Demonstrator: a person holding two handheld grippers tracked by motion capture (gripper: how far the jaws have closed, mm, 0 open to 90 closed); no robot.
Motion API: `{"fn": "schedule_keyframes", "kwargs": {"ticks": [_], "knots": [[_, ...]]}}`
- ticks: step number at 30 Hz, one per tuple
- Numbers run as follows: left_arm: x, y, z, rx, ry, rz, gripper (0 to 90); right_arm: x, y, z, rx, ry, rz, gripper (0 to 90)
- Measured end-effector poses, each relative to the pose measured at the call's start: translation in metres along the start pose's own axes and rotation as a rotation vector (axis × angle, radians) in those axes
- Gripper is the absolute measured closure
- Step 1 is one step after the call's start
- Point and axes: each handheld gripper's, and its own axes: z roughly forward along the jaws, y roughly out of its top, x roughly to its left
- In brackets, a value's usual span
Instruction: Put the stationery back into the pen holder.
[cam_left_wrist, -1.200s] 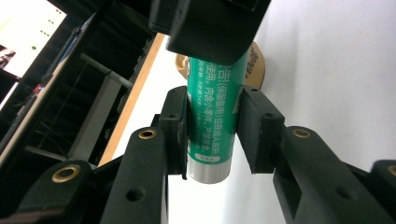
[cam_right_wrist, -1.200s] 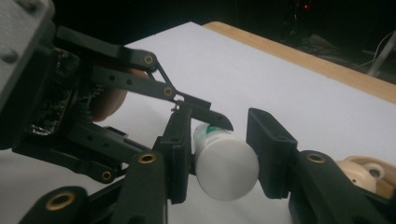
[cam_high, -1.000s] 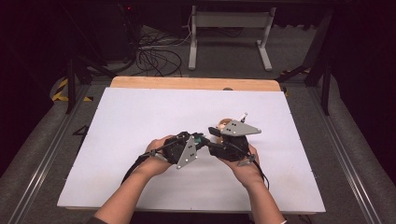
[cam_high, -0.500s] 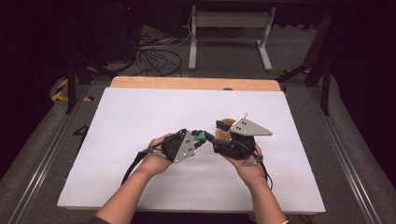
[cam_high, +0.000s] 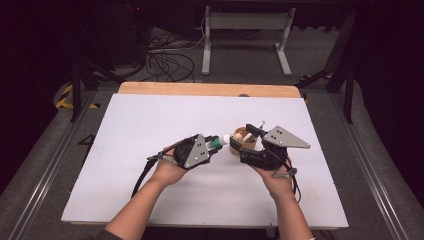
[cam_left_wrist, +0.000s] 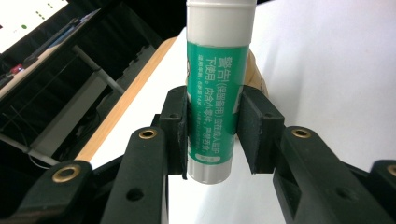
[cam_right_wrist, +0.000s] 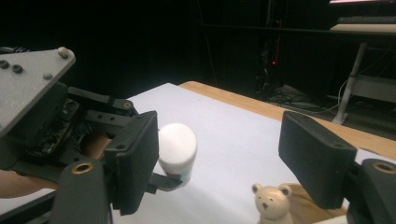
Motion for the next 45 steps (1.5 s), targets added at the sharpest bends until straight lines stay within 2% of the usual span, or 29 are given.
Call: {"fn": "schedule_keyframes", "kwargs": {"ticks": [10, 14, 22, 34, 42, 45], "knots": [[0.006, 0.009, 0.005, -0.063, -0.023, -0.088, 65.7, -0.011, -0.003, -0.012, -0.029, -0.039, -0.009, 25.8], [0.009, 0.013, 0.009, -0.094, -0.031, -0.122, 65.7, -0.017, -0.003, -0.019, -0.049, -0.061, 0.005, 25.8], [0.012, 0.020, 0.019, -0.135, -0.040, -0.167, 65.6, -0.030, -0.005, -0.033, -0.081, -0.091, 0.016, 24.9], [0.020, 0.026, 0.037, -0.216, -0.054, -0.277, 65.6, -0.038, -0.013, -0.040, -0.074, -0.108, 0.001, 21.6], [0.028, 0.029, 0.053, -0.274, -0.063, -0.376, 65.6, -0.042, -0.016, -0.042, -0.071, -0.112, 0.000, 21.6], [0.031, 0.029, 0.061, -0.303, -0.077, -0.425, 65.6, -0.043, -0.017, -0.044, -0.068, -0.113, -0.003, 21.5]]}}
